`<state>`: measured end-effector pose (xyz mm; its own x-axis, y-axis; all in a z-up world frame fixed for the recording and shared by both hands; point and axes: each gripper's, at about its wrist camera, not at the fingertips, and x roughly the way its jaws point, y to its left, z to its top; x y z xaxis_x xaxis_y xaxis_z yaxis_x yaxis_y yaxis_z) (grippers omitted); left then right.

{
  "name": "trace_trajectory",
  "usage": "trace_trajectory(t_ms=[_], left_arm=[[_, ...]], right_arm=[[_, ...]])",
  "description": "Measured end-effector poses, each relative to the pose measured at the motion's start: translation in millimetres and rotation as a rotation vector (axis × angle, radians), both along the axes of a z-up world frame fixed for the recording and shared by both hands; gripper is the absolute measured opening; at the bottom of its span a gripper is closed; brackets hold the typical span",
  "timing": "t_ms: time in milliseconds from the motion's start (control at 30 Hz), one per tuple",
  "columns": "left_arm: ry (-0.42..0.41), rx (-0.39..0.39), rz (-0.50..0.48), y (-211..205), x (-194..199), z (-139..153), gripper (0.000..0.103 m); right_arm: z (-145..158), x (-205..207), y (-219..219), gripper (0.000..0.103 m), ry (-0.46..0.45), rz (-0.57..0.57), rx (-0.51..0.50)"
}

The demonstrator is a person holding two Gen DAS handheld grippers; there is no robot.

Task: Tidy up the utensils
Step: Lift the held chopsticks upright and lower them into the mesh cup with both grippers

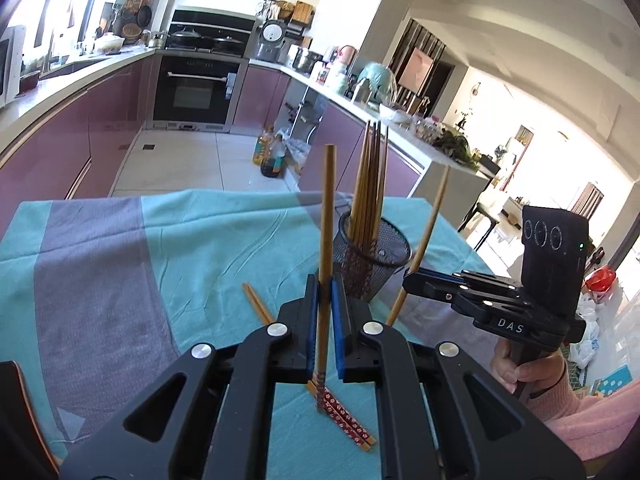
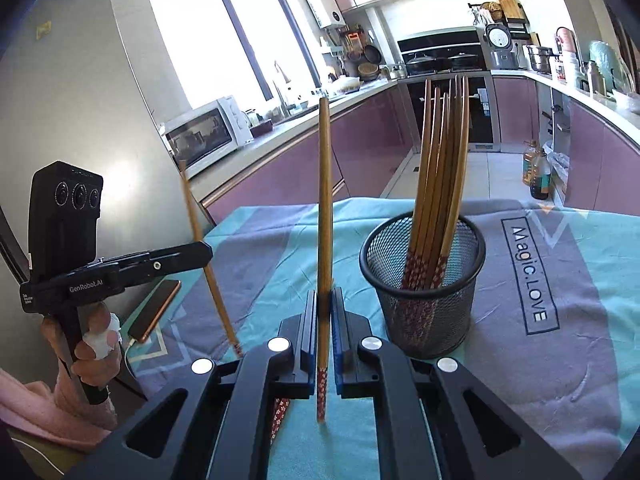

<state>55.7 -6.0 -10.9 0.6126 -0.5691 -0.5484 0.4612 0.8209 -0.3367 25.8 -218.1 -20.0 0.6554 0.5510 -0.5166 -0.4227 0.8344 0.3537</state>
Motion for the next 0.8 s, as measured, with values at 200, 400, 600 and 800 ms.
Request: trace_trajectory(t_ms=[200,400,600,800], left_arm=[[-0.041,-0.045,-0.003,1.6,2.0,21.7,0.007],[-0.074,-0.081,-0.015,-6.0,9.5,37.6,0.007],[-0.100,-0.099,-0.040,-20.7,19.2,53.1,0.007],[-0.148,-0.117,-0.066,-37.0,27.3,74.2,0.007]], right_arm=[[13.7,0.8,-6.7,0.006,-0.037,-0.013,0.008],[27.5,2.5,-14.9,0.006,-0.072,-0.035,0.009],[46.9,4.3,-22.8,0.006,-0.127,-0.059,0.001],[65.5,9.7,-32.7,0.006,-0.174,-0.080,-0.008]])
